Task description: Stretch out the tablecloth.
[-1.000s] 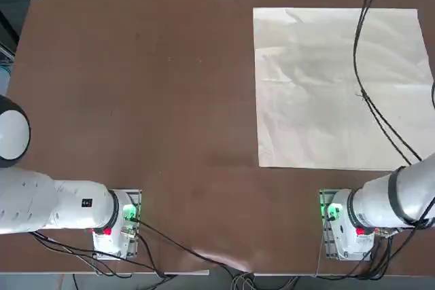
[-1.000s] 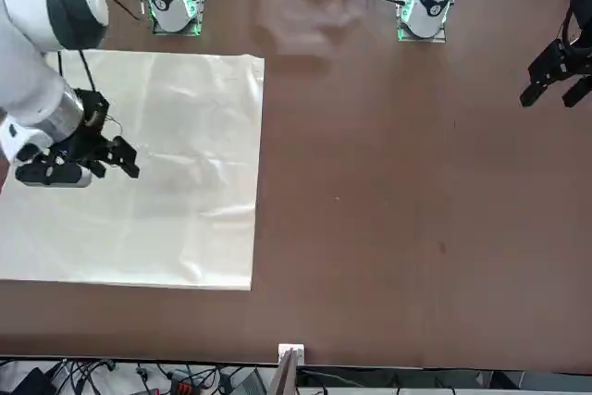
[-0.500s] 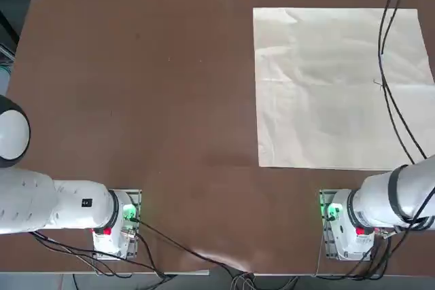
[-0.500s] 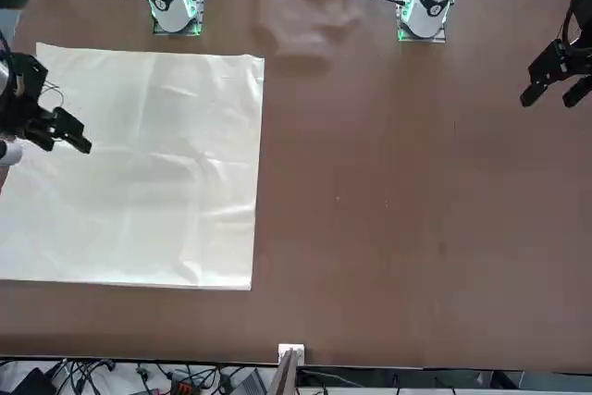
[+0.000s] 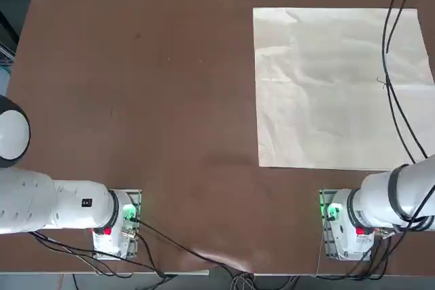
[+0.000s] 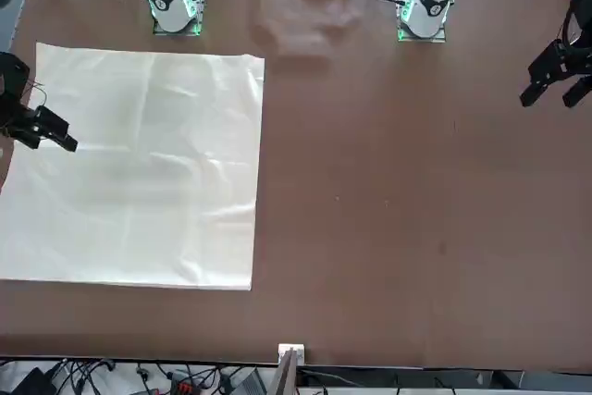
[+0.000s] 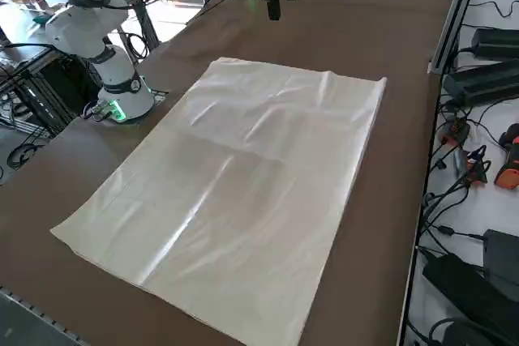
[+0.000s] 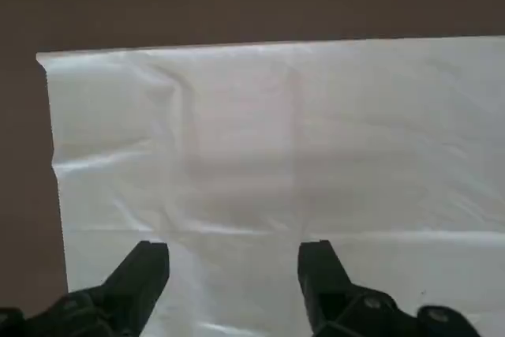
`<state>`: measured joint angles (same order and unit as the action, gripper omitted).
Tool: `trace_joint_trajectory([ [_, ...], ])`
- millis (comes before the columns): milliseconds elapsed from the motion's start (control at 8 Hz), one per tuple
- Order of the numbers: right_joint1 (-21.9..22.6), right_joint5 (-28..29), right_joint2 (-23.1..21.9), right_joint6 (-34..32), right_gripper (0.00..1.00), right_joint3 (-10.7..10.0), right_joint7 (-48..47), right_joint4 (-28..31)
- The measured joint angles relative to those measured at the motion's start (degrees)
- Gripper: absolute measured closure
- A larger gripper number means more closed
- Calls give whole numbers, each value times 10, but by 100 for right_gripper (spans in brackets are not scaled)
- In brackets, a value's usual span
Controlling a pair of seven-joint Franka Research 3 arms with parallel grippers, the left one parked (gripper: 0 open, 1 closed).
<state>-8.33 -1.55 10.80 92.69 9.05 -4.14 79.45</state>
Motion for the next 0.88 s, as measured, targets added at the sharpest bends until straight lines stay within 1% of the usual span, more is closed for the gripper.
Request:
trace_joint_trajectory([
  [875,2,0,1,0,0,2,0,0],
])
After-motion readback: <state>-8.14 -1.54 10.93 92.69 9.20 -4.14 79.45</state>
